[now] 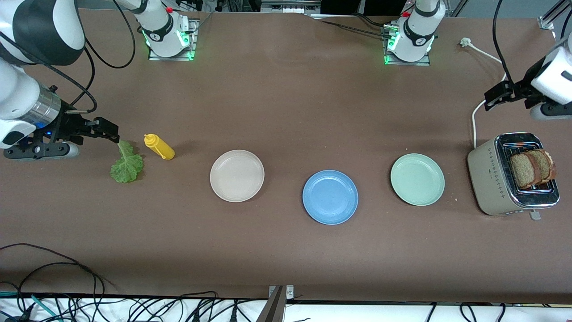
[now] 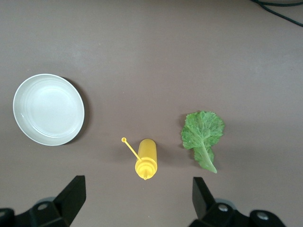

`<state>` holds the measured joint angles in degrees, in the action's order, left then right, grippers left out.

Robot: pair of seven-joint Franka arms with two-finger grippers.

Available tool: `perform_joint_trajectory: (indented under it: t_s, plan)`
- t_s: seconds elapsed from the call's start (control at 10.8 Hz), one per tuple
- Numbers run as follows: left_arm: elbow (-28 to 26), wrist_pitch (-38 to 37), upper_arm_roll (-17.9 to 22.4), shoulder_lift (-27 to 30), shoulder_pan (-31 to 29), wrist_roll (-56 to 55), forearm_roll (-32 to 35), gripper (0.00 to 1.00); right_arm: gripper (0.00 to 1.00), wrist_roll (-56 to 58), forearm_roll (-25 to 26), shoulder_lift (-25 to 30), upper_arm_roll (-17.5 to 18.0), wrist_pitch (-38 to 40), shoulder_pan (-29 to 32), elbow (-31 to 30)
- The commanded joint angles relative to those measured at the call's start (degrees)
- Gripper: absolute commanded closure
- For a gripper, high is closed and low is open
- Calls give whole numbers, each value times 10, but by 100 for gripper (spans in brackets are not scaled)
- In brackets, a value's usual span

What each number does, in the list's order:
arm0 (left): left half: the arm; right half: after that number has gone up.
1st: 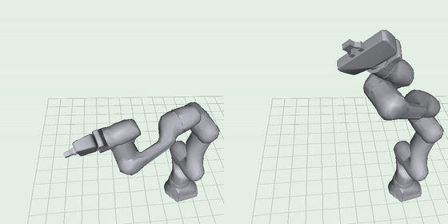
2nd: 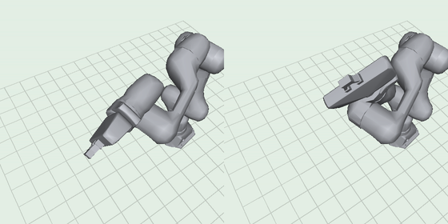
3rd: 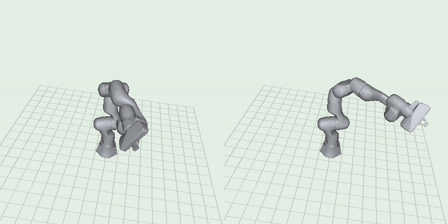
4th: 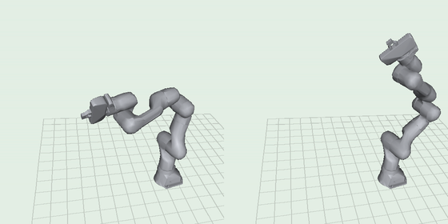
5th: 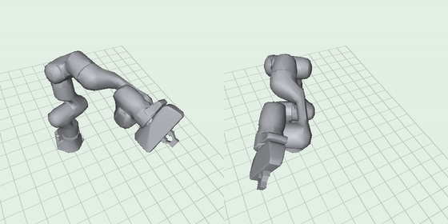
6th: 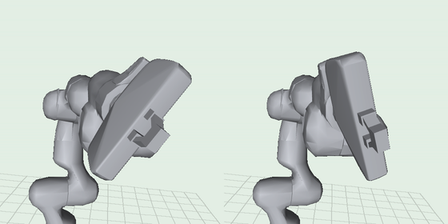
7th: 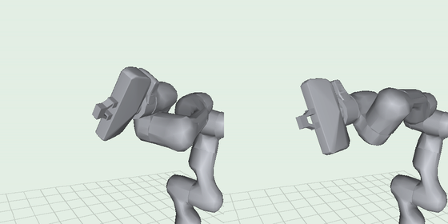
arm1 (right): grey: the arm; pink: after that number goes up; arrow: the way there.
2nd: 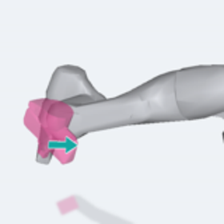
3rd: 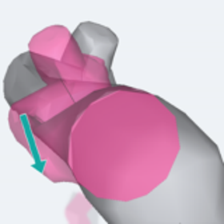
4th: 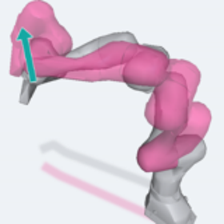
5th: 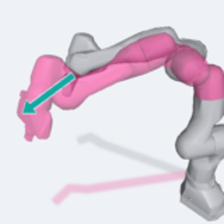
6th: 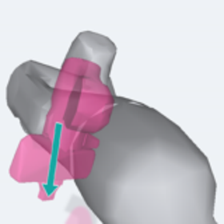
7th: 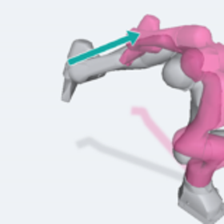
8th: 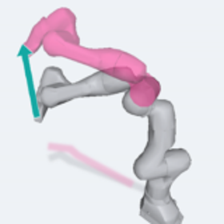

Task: Make sandwich in blue plate with both arms
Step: 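Move the left gripper over the toaster and lower toward the bread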

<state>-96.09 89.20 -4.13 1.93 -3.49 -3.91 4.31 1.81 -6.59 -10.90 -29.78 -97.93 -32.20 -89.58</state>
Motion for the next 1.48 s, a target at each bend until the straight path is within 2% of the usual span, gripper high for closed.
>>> perform_joint_trajectory:
  t_s: [0.0, 0.19, 0.74, 1.02, 1.39]
  plan:
    - [32, -2, 6, -45, -9, 7, 26, 0, 0, -12, -6, 2, 1, 6, 1, 3]
    - [50, -2, 6, -50, -27, 7, 27, 0, 0, -8, -4, 2, 1, 7, 1, 2]
    - [51, -5, 6, -69, -63, 7, 26, 0, 0, -7, -1, 1, 1, 9, 1, 1]
    - [51, 0, 7, -111, -80, 7, 27, 0, 0, -7, 0, 0, 1, 8, 1, 2]
    - [51, 47, 7, -148, -95, 49, 36, 0, 0, -7, 0, -1, 1, 7, 0, 2]
